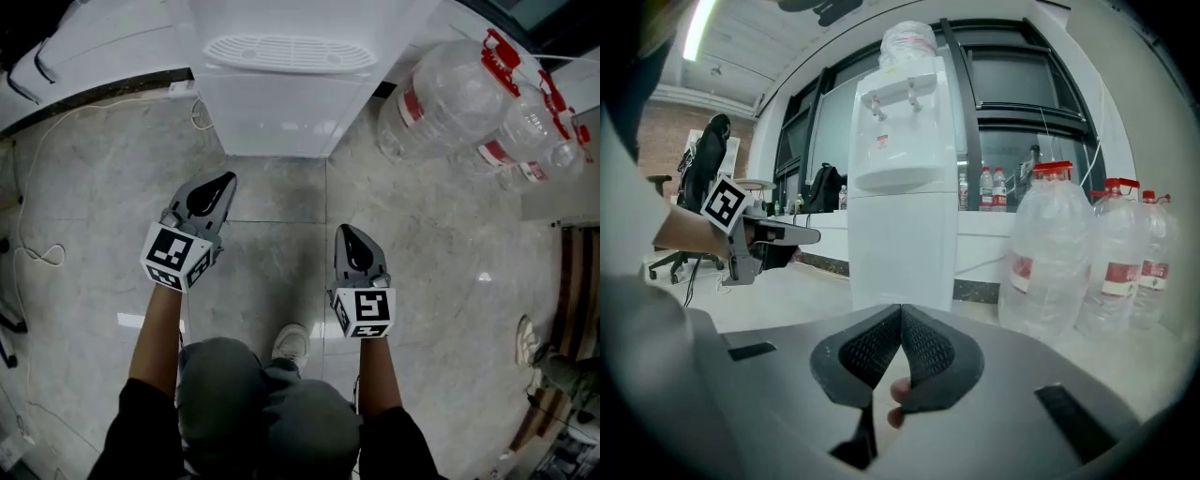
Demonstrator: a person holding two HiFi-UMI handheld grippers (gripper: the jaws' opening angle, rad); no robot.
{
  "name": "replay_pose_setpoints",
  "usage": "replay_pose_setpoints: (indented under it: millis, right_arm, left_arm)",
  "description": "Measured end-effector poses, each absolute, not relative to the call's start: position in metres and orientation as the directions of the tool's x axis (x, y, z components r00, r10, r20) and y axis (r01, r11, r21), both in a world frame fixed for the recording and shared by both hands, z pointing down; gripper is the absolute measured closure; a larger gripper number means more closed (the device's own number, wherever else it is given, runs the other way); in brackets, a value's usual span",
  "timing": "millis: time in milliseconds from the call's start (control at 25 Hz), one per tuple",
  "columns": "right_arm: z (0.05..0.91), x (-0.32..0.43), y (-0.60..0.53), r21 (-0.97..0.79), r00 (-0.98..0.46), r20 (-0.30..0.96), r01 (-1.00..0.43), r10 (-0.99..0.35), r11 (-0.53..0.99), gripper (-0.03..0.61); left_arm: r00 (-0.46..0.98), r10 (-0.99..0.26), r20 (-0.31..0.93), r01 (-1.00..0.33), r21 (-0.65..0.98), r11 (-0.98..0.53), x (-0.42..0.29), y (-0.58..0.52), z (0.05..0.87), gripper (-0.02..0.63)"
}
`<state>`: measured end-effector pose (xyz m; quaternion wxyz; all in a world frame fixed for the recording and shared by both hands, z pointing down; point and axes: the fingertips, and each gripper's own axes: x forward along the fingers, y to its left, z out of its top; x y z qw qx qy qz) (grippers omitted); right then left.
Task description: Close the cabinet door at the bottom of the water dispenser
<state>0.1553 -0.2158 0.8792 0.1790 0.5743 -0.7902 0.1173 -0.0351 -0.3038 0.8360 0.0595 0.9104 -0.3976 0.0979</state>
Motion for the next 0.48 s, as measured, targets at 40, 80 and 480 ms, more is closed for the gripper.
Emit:
replay_pose_setpoints:
  millis: [40,80,480]
  right_arm:
    - [0.875,0.151,-0.215,0.023,-0.281,0.414,-0.948,-0.866,0.318,0.566]
    - [0.870,0.148,-0.215,0.024,-0.284,0.409,-0.947,-0.867,0.321,0.566]
    - [0.805,0.134,-0.223,0.019,-0.314,0.401,-0.936,-0.860,0.351,0.566]
  left_arm:
    - [0.658,-0.718,0.229,-0.742,0.032,-0.670,-0.041,-0.299,0.835,0.597]
    - [0.651,-0.723,0.230,-0.749,0.037,-0.662,-0.047,-0.295,0.832,0.598]
    - [0.607,-0.764,0.220,-0.792,0.083,-0.605,-0.065,-0.274,0.773,0.600]
